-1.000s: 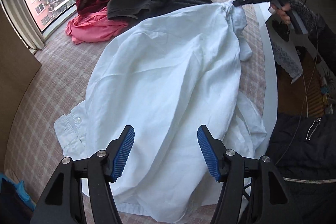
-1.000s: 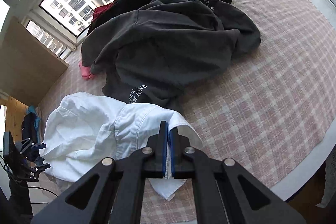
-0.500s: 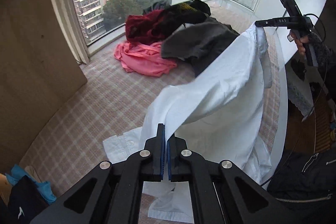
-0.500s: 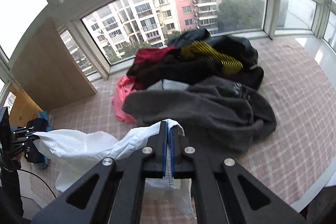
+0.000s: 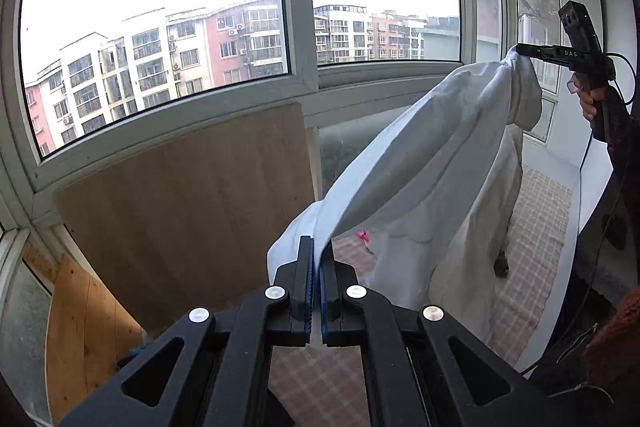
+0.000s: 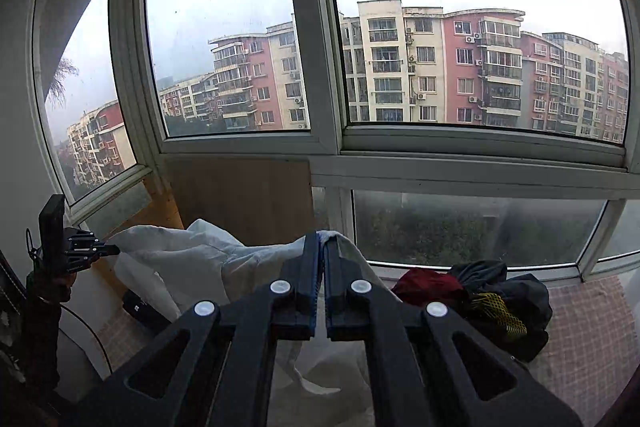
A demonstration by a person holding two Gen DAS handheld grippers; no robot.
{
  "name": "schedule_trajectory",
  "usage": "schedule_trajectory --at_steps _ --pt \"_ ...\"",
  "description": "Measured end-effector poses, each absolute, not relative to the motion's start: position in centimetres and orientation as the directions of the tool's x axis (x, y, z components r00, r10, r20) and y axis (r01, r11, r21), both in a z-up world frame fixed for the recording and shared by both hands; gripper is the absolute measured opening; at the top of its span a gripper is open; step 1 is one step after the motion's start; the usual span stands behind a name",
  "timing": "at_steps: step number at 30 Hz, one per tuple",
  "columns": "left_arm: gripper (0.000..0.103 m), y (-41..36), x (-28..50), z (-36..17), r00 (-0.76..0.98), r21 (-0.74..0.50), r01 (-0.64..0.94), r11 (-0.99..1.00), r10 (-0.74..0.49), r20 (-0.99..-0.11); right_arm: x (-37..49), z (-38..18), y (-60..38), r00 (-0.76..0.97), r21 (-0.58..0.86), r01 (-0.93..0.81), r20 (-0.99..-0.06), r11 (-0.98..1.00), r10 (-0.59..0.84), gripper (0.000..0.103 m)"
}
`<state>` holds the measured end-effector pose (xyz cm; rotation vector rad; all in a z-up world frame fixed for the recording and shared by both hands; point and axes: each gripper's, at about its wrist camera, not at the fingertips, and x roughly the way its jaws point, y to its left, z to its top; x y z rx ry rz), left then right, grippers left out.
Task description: Fold clothes
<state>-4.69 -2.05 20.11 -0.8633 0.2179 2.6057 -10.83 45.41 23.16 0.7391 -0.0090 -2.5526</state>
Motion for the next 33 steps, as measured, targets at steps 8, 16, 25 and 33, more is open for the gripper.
schedule_trajectory --at_steps 8,16,25,33 --pt "0.002 5.4 -3.3 -1.3 -0.146 -0.226 -0.564 -0.794 0.366 -0.919 -5.6 -7.1 51.5 -0.308 0.316 0.135 -0.887 -0.939 -0.343 0.002" --pt "0.002 14.5 -7.5 -0.9 -0.136 -0.008 -0.789 -0.615 0.188 -0.973 0.1 -17.6 56.7 -0.232 0.365 -0.114 -0.914 -0.924 -0.332 0.002" --pt "0.003 27.0 -21.9 0.9 -0.272 0.148 -0.875 -0.462 0.214 -0.938 -0.1 -19.2 57.9 -0.281 0.397 -0.233 -0.902 -0.888 -0.329 0.031" --pt "0.005 33.3 -22.9 -5.9 -0.167 0.097 -0.930 -0.356 0.170 -0.971 -4.9 -21.6 59.5 -0.295 0.430 -0.264 -0.888 -0.863 -0.352 0.037"
